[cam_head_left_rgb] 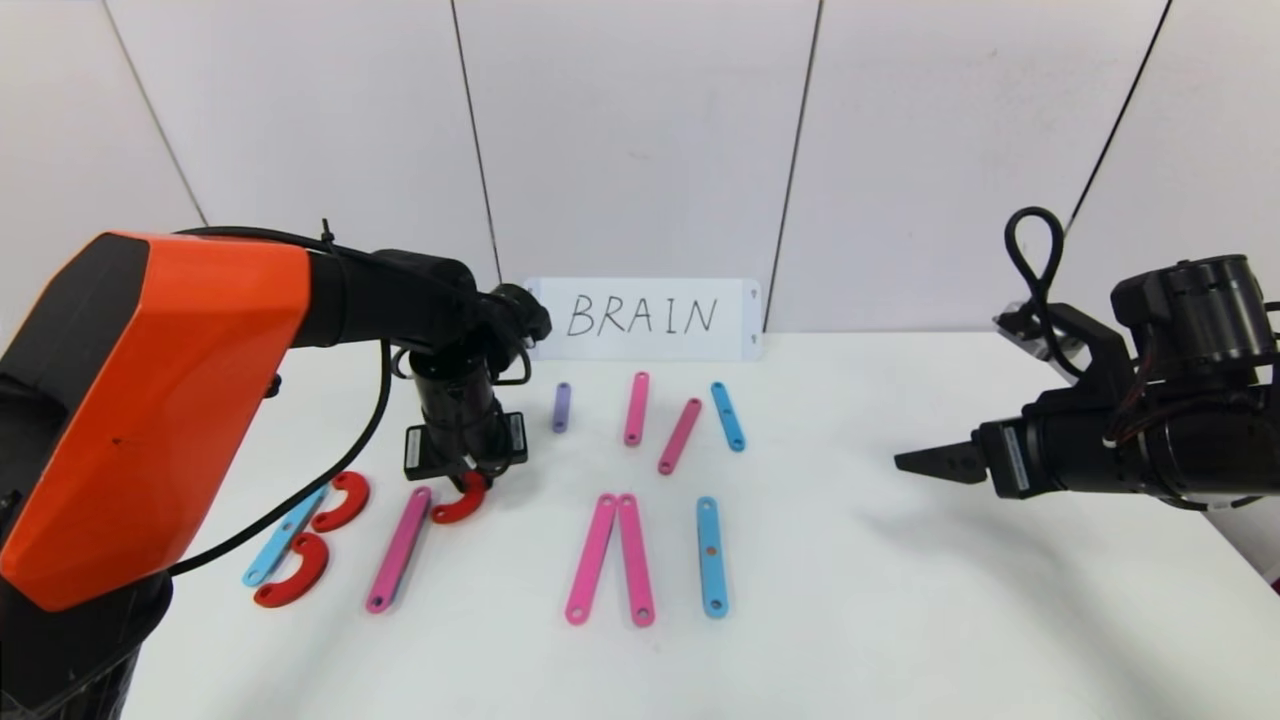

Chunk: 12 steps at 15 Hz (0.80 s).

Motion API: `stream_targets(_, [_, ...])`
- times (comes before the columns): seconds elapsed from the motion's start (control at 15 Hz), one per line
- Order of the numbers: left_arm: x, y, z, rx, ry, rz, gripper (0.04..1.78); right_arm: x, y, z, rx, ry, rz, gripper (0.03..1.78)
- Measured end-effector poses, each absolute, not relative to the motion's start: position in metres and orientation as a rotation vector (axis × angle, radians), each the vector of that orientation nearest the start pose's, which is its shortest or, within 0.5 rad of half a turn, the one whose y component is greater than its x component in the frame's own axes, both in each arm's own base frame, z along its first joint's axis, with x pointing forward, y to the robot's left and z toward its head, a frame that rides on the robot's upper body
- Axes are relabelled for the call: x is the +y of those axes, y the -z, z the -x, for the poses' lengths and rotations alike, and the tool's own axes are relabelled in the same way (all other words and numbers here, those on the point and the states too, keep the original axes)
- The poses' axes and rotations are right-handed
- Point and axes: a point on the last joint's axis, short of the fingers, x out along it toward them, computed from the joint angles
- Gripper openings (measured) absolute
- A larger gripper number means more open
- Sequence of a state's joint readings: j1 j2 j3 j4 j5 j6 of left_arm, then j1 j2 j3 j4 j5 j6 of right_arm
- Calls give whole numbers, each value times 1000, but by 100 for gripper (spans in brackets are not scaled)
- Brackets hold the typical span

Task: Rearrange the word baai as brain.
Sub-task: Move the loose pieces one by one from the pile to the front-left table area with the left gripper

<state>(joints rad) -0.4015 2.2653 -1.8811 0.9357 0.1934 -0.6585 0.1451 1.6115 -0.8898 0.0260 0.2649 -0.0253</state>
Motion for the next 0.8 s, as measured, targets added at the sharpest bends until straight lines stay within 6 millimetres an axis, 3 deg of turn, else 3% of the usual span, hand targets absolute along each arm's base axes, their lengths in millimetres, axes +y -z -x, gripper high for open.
stream_targets(0.13, [-155,-135,-377,1248,-241,179,36,45,-172,-264,747,-400,-21,174])
stream_targets(0.27, [-156,-134,-377,1251,-241,177,52,45,-172,-264,747,-400,-21,174])
stream_targets(0.6, [-157,-136,-377,1244,-235,174,131,44,-172,-264,747,-400,-21,174])
stream_targets(0.8, [-161,-143,-378,1215,-209,175,164,44,-172,-264,747,-400,-21,174])
